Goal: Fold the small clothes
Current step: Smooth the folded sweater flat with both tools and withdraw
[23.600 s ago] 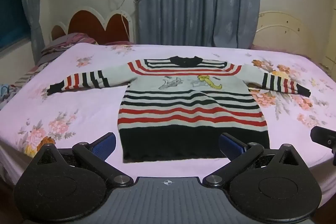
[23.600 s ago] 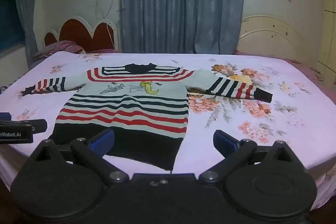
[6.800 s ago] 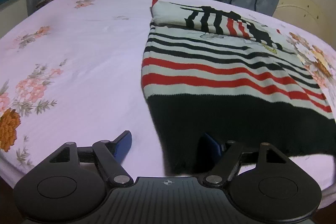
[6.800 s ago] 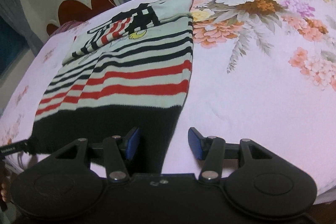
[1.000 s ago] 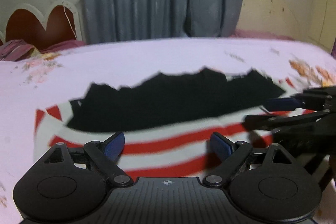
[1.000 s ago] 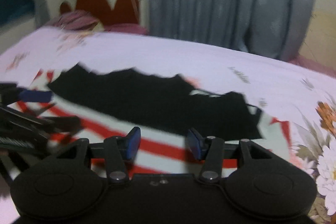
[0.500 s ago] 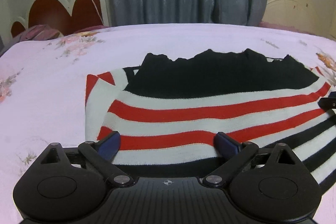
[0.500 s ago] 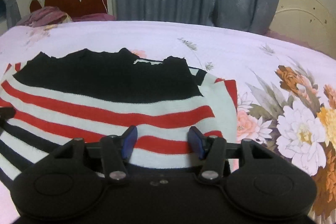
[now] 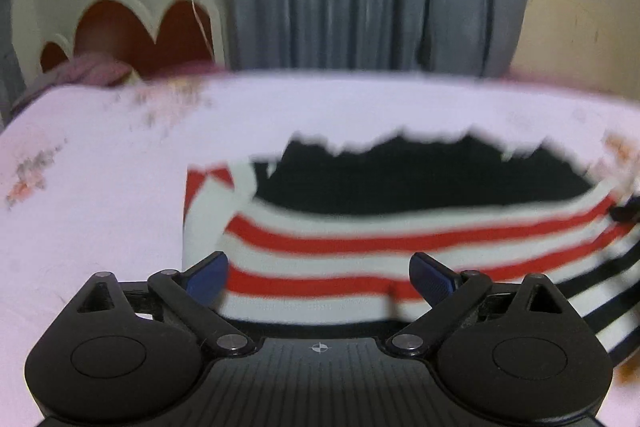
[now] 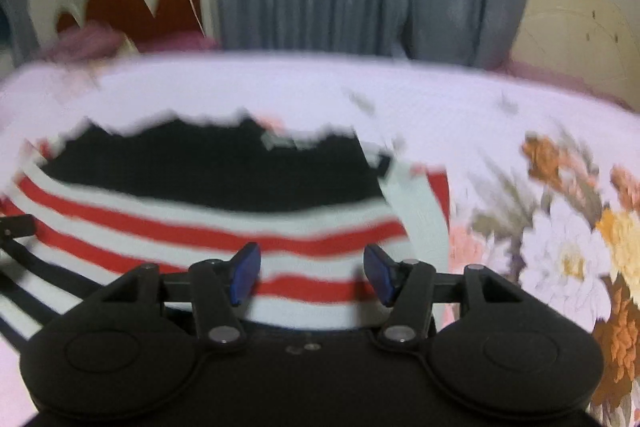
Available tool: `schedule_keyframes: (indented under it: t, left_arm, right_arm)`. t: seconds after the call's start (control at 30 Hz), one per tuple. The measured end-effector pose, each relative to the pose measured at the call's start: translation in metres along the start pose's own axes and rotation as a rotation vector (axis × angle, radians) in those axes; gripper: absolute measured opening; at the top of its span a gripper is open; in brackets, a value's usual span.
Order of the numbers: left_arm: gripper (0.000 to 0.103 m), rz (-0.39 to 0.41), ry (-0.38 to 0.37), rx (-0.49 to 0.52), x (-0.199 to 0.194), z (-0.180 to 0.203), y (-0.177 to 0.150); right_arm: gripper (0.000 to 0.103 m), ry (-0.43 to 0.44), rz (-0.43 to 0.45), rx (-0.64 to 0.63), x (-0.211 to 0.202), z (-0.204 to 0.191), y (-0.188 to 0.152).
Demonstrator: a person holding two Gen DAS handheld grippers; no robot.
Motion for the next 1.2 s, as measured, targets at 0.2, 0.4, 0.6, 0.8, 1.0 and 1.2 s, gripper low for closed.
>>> schedule_keyframes:
  t: [0.2,0.4,0.6,0.8,1.0,1.2]
  left_arm:
    - [0.096,-0.088,-0.104,0.078,0.004,0.051,-0.029]
    - [0.096,-0.13,-0.098,0.09,0.015,0.052,-0.044]
    - [0.096,-0.114,-0.027,0.067,0.006,-0.004,-0.041]
    - [0.096,-0.106,-0.022,0.048,0.003,-0.004,-0.035]
    - [0.096,-0.107,-0.105,0.087,-0.011,0.046,-0.05]
    - [0.096,-0.167,-0.089,0.172,-0.009,0.064,-0.066]
  right_arm:
    - [0.043,0.108,-0.015,-0.072,-0.001,-0.058,-0.009]
    - [0.045,0.107,-0.04,-0.126,0.01,-0.089,-0.016]
    - [0.046,-0.094,-0.086,-0.069,-0.008,-0.03,-0.034]
    - [0.041,-0.055,-0.109,0.056,-0.016,0.003,-0.046]
    - [0.039,0.036,-0.063,0.01,-0.029,-0.052,-0.032]
    - [0.041,0.035,-0.119,-0.047,-0.026,-0.083,-0.05]
Point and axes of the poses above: each gripper's, at about its wrist camera, not at the fingertips, and x roughly the way its jaws point, z to its right, y to its top, the point moved 7 cm from there along x, roughly the way its jaws point, and after that the axes turned 11 degrees about -x, right-handed, at the moved point
